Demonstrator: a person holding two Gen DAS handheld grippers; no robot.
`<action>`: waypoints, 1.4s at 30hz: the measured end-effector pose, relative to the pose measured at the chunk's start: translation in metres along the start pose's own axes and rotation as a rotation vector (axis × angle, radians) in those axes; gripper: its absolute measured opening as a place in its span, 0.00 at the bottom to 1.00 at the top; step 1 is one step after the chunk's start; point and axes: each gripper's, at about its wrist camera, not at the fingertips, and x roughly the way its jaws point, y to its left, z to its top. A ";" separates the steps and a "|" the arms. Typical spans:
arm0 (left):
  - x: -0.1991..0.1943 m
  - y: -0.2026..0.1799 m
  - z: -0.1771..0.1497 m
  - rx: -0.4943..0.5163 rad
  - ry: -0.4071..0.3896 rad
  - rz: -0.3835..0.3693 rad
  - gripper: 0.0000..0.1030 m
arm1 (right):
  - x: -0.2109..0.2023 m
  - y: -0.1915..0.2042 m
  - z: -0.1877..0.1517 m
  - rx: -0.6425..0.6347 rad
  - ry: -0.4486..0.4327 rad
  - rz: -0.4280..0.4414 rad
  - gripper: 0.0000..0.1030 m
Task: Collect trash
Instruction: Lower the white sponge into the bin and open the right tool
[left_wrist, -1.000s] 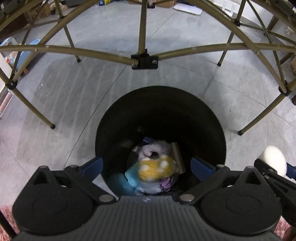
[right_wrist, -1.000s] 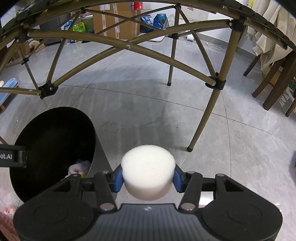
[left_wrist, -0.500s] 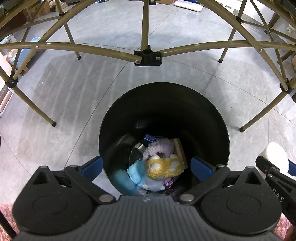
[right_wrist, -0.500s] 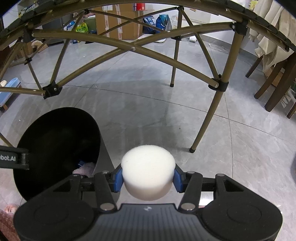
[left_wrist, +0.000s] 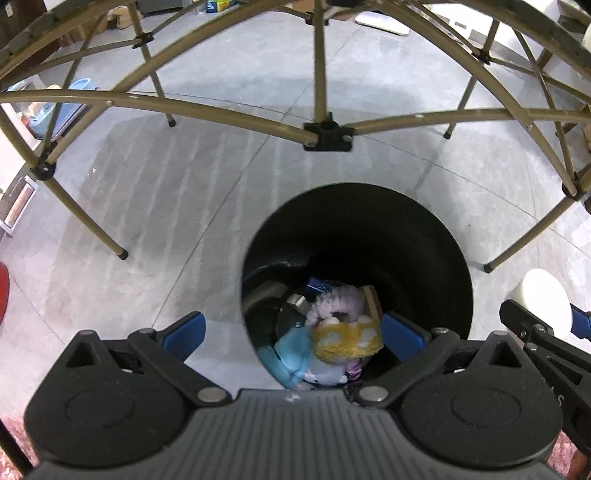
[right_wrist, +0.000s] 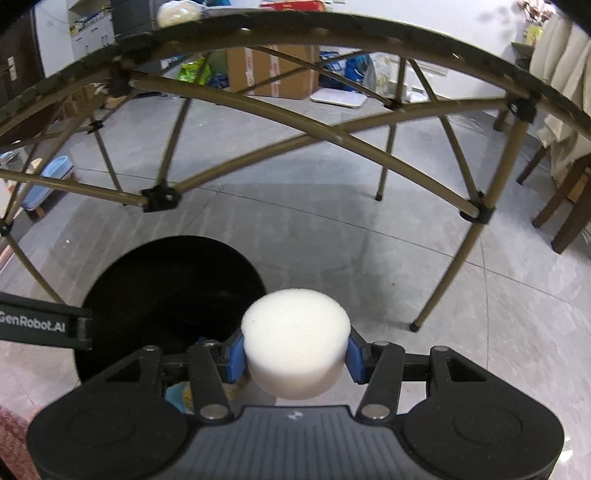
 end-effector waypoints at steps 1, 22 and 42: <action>-0.002 0.003 0.000 -0.003 -0.006 0.004 1.00 | -0.001 0.004 0.001 -0.005 -0.003 0.004 0.50; -0.010 0.081 -0.003 -0.091 -0.018 0.062 1.00 | -0.002 0.071 0.018 -0.087 -0.015 0.057 0.50; 0.008 0.109 -0.014 -0.111 0.032 0.146 1.00 | 0.022 0.117 0.018 -0.124 0.031 0.082 0.50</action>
